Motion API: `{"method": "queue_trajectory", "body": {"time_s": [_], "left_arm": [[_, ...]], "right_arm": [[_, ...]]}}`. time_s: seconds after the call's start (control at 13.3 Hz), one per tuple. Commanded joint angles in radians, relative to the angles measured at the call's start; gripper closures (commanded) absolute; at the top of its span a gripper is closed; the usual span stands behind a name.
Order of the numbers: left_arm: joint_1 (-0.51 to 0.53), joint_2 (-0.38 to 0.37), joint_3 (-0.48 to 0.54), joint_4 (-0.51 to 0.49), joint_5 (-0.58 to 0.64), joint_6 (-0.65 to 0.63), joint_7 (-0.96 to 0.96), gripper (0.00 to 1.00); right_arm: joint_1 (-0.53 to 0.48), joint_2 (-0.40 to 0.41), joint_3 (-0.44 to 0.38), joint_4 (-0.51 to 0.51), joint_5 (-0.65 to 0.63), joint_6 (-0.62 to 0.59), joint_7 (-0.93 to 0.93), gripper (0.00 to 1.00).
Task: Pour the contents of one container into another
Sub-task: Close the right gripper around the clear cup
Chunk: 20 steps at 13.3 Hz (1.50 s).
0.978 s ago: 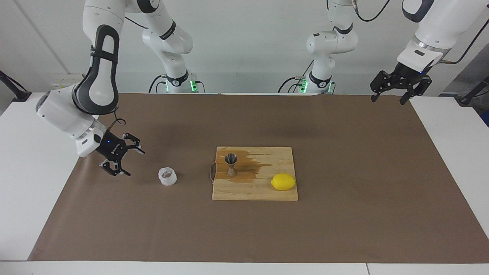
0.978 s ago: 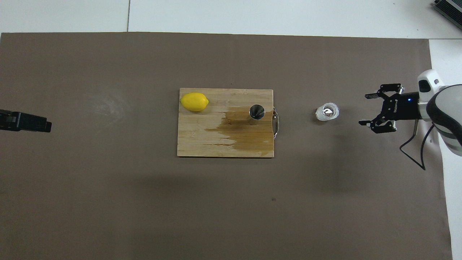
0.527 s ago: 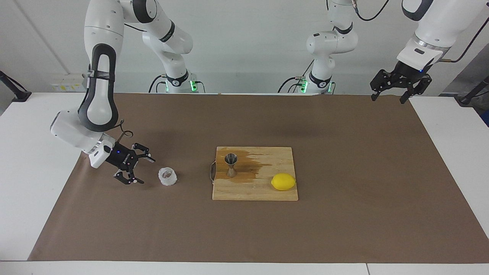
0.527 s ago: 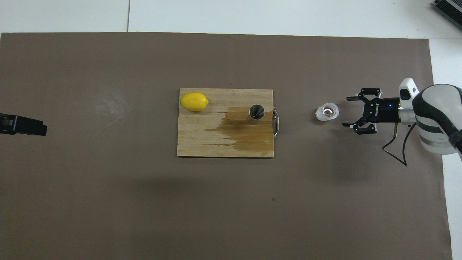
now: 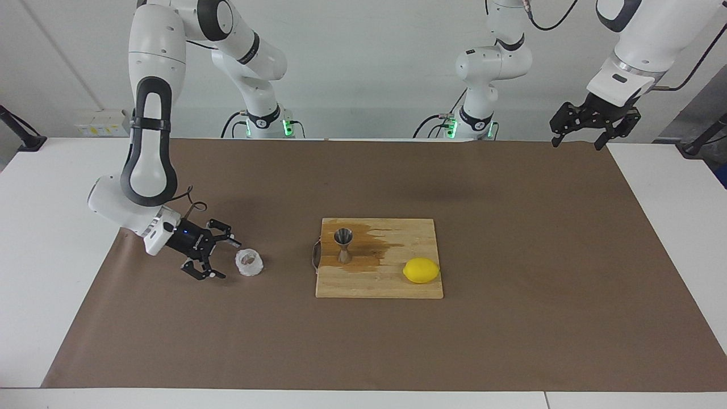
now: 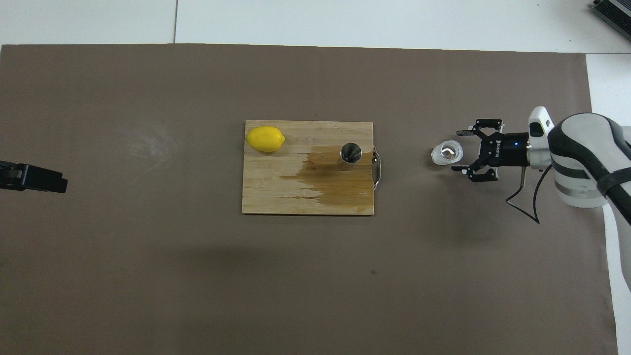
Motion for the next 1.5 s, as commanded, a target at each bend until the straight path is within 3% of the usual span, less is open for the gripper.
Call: {"method": "queue_trajectory", "body": {"time_s": [0.0,0.68,1.05,1.28,1.43], "left_arm": [[0.009,-0.027,-0.005,-0.023,0.012,-0.018,-0.010,0.00],[0.013,-0.027,-0.004,-0.023,0.012,-0.018,-0.010,0.00],[0.014,-0.027,-0.004,-0.023,0.012,-0.017,-0.010,0.00],[0.014,-0.027,-0.004,-0.023,0.012,-0.018,-0.010,0.00],[0.014,-0.027,-0.004,-0.023,0.012,-0.017,-0.010,0.00]], "right_arm": [[0.005,0.013,0.006,-0.024,0.030,0.017,-0.038,0.00],[0.043,0.010,0.006,-0.074,0.036,0.123,-0.057,0.00],[0.046,0.010,0.008,-0.076,0.037,0.125,-0.057,0.00],[0.046,0.008,0.008,-0.076,0.036,0.122,-0.058,0.35],[0.046,0.008,0.008,-0.074,0.036,0.117,-0.069,0.44]]}}
